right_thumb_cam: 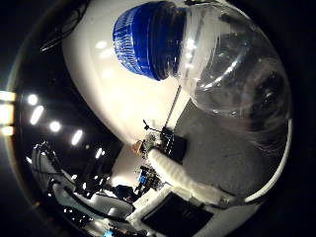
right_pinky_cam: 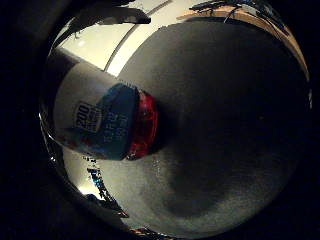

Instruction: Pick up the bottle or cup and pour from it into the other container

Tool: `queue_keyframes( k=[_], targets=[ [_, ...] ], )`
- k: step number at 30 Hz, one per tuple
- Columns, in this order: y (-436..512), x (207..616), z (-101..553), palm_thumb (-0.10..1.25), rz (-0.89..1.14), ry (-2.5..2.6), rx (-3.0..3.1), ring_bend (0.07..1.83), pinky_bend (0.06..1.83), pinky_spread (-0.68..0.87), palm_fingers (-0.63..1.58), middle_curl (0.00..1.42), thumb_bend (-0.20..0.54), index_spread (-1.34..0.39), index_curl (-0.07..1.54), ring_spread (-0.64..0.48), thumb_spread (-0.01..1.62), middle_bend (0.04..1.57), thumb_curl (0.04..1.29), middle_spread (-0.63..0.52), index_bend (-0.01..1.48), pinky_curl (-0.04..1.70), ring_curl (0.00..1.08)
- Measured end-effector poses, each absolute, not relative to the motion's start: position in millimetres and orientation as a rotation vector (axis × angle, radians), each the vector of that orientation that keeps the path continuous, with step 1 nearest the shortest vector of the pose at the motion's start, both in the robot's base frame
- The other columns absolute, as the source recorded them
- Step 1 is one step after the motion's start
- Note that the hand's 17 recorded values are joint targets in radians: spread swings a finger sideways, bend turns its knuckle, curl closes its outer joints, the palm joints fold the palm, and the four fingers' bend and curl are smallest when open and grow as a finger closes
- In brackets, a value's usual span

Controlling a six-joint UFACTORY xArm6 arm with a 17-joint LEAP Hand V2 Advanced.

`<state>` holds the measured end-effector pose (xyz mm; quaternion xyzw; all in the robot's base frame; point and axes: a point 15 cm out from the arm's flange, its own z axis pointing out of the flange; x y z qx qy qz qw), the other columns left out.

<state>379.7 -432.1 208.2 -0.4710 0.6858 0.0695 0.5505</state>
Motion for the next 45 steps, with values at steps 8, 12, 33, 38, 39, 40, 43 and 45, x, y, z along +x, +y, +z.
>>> queue_keyframes(
  k=[8, 12, 33, 38, 39, 40, 43, 45],
  targets=[
    [-391.0, 391.0, 213.5, 0.72, 0.306, 1.572, -1.178, 1.1, 1.19, -0.03, 0.98, 0.41, -0.011, -0.28, 0.38, -0.14, 1.0, 0.66, 0.39, -0.12, 0.2, -0.01, 0.24],
    [-378.5, 392.2, 215.4, 0.78, 0.365, 1.56, -1.177, 1.13, 1.23, -0.33, 1.26, 0.48, -0.022, -0.32, 0.46, -0.16, 0.94, 0.8, 0.45, -0.14, 0.28, 0.05, 0.31],
    [-345.7, 390.9, 247.5, 0.93, 0.473, 1.514, -1.23, 1.46, 1.51, -0.19, 1.19, 0.65, -0.021, -0.23, 0.82, -0.16, 0.74, 1.34, 0.67, -0.1, 1.02, 0.49, 0.56],
    [-322.3, 407.2, 282.7, 0.95, 0.452, 1.495, -1.339, 1.48, 1.51, -0.18, 1.18, 0.66, -0.02, -0.22, 0.82, -0.16, 0.72, 1.36, 0.71, -0.1, 1.05, 0.55, 0.58],
    [-319.2, 406.6, 288.2, 0.95, 0.449, 1.502, -1.365, 1.48, 1.5, -0.18, 1.18, 0.66, -0.021, -0.22, 0.82, -0.16, 0.72, 1.37, 0.71, -0.1, 1.05, 0.56, 0.58],
    [-315.5, 405.8, 296.4, 0.96, 0.44, 1.511, -1.401, 1.48, 1.5, -0.18, 1.18, 0.66, -0.02, -0.22, 0.82, -0.16, 0.72, 1.37, 0.72, -0.1, 1.05, 0.56, 0.58],
    [-297.9, 412.0, 317.5, 0.96, 0.435, 1.517, -1.476, 1.48, 1.5, -0.17, 1.17, 0.66, -0.022, -0.21, 0.83, -0.16, 0.7, 1.38, 0.74, -0.1, 1.06, 0.6, 0.59],
    [-286.4, 417.5, 332.1, 0.97, 0.432, 1.52, -1.502, 1.48, 1.5, -0.17, 1.16, 0.66, -0.024, -0.21, 0.83, -0.16, 0.67, 1.38, 0.75, -0.1, 1.06, 0.61, 0.59]
  ],
)
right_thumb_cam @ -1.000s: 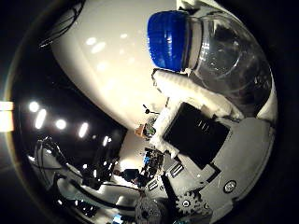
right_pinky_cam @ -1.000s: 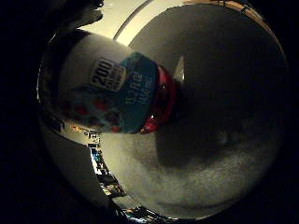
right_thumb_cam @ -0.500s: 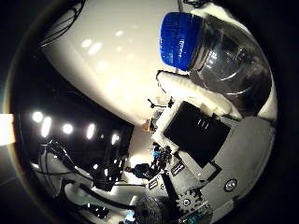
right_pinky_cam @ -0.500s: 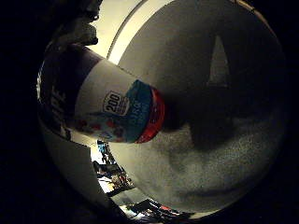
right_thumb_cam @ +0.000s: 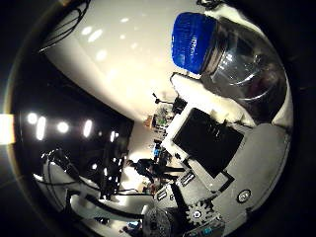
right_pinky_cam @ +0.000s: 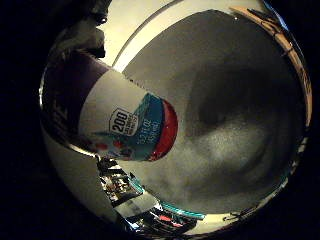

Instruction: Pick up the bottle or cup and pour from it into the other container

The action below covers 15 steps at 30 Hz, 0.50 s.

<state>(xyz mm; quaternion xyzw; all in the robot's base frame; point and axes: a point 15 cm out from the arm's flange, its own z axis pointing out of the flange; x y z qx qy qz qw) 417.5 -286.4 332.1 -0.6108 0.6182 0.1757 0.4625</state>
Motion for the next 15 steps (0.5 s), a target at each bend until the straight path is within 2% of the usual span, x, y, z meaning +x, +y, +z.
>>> queue_keyframes(
  k=[8, 15],
  targets=[
    [-204.9, 434.7, 387.6, 0.98, 0.4, 1.491, -1.789, 1.49, 1.47, -0.18, 1.16, 0.67, -0.022, -0.22, 0.85, -0.16, 0.57, 1.38, 0.82, -0.1, 1.07, 0.69, 0.6],
    [-148.7, 454.8, 407.3, 0.99, 0.378, 1.546, -1.906, 1.48, 1.43, -0.19, 1.16, 0.68, -0.021, -0.22, 0.86, -0.16, 0.53, 1.38, 0.86, -0.1, 1.07, 0.74, 0.6]
  ],
)
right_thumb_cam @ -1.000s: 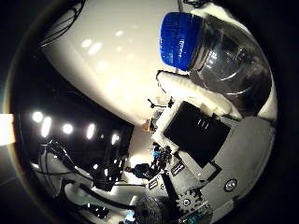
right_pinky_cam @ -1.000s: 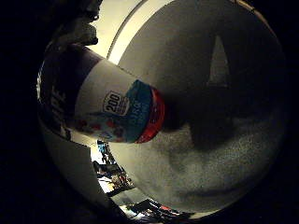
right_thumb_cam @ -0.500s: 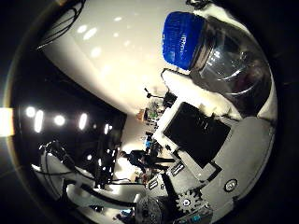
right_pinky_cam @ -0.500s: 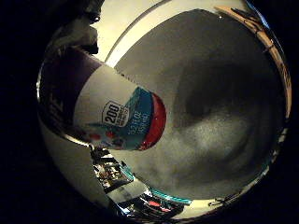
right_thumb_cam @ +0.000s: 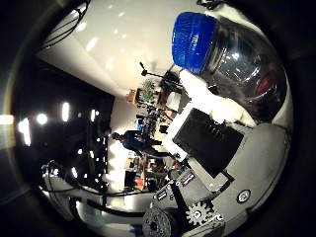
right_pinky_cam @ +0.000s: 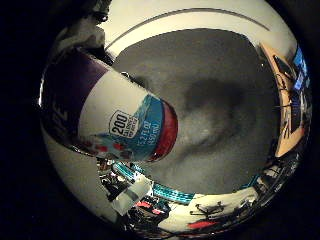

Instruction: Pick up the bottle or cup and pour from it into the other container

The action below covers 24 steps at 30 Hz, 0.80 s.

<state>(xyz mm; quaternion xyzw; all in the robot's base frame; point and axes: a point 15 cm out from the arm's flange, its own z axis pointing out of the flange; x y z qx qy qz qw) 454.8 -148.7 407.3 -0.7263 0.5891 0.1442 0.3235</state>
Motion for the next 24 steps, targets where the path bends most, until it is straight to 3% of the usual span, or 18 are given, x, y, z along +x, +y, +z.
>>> queue_keyframes(
  k=[7, 24],
  targets=[
    [-99.3, 467.6, 399.5, 0.98, 0.352, 1.655, -2.129, 1.48, 1.4, -0.19, 1.16, 0.68, -0.023, -0.22, 0.87, -0.16, 0.51, 1.38, 0.88, -0.1, 1.06, 0.77, 0.61],
    [-15.4, 502.5, 400.6, 1.0, -0.222, 1.782, -2.763, 1.48, 1.33, -0.2, 1.15, 0.7, -0.021, -0.22, 0.87, -0.16, 0.42, 1.37, 0.92, -0.11, 1.07, 0.83, 0.62]
  ],
)
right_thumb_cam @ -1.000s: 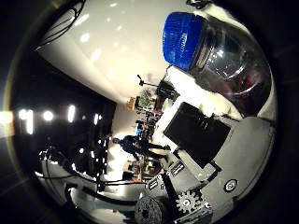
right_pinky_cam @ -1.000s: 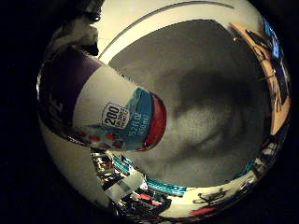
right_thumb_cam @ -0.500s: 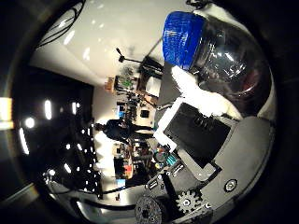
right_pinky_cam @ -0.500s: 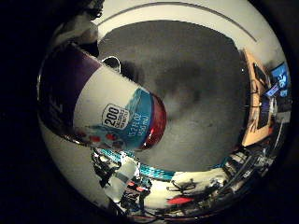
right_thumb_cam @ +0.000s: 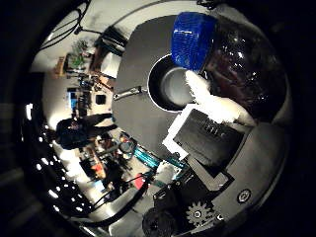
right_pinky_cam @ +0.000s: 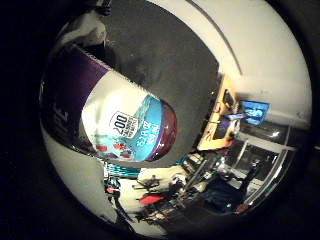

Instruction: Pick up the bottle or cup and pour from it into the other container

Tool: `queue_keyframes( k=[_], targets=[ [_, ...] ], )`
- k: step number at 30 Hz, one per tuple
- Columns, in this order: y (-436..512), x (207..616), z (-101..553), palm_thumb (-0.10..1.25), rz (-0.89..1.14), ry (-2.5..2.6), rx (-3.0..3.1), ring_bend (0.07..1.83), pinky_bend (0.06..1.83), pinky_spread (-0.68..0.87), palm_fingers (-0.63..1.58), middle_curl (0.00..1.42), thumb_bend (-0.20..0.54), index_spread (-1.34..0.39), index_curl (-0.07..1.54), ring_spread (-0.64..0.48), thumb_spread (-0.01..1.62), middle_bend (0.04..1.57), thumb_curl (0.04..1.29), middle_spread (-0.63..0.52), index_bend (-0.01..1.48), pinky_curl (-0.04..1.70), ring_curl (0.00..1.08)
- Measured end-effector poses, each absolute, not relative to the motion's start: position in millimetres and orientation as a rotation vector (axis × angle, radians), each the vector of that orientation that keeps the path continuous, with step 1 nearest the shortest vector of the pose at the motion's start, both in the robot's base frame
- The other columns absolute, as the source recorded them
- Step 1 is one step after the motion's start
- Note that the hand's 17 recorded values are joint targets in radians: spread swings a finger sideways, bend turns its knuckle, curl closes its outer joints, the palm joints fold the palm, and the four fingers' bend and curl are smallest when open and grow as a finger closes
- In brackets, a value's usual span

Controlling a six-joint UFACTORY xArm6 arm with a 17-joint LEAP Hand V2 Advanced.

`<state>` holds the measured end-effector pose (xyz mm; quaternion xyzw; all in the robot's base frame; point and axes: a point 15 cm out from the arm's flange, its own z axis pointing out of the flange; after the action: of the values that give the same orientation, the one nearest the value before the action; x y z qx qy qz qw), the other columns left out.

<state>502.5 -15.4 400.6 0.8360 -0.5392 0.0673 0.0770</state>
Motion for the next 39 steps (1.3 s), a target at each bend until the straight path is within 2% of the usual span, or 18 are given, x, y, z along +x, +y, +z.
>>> queue_keyframes(
  k=[6, 19, 39],
  targets=[
    [4.0, 506.9, 402.5, 1.0, 0.346, -1.431, 2.42, 1.47, 1.31, -0.22, 1.15, 0.71, -0.024, -0.22, 0.88, -0.17, 0.37, 1.37, 0.93, -0.11, 1.08, 0.84, 0.62],
    [47.7, 509.5, 399.4, 0.98, 0.509, -1.195, 2.298, 1.47, 1.29, -0.23, 1.15, 0.72, -0.024, -0.22, 0.88, -0.17, 0.33, 1.36, 0.93, -0.11, 1.08, 0.87, 0.63],
    [66.4, 497.9, 391.5, 0.98, 0.533, -1.089, 2.183, 1.47, 1.27, -0.23, 1.16, 0.73, -0.024, -0.22, 0.88, -0.17, 0.32, 1.36, 0.94, -0.11, 1.1, 0.88, 0.63]
  ],
)
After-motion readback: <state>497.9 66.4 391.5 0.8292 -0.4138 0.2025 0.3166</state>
